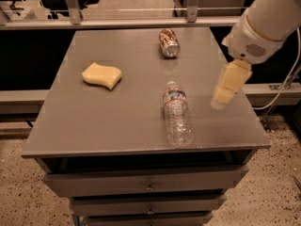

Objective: Place orange can upright

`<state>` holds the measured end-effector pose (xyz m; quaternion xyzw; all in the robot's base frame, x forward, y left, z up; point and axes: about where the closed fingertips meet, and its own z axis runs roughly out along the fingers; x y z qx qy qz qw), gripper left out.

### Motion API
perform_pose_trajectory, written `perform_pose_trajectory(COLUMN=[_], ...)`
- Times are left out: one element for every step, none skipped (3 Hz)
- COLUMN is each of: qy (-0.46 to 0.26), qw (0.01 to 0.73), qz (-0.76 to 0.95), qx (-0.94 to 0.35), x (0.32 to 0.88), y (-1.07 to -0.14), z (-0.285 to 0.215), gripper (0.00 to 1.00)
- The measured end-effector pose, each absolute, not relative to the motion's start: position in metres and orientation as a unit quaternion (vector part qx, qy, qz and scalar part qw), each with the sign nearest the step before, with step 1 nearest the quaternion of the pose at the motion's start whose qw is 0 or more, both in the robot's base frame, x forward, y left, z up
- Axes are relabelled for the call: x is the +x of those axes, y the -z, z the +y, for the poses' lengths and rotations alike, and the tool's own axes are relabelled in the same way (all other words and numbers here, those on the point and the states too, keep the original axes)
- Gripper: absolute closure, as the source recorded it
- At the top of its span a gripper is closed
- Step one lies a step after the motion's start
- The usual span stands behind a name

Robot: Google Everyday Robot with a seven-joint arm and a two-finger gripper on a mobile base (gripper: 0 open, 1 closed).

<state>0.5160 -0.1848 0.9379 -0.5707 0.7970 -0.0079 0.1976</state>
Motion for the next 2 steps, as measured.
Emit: perform_pose_trajectory(qy=[0.003, -0.017], qw=[0.228, 0.283], qz=[0.824, 0.845], qx=[-0.519, -0.453], x=[0.584, 0.654], y=[-0.926, -0.928], z=[-0.168, -0.155], gripper=[0.00, 0.00])
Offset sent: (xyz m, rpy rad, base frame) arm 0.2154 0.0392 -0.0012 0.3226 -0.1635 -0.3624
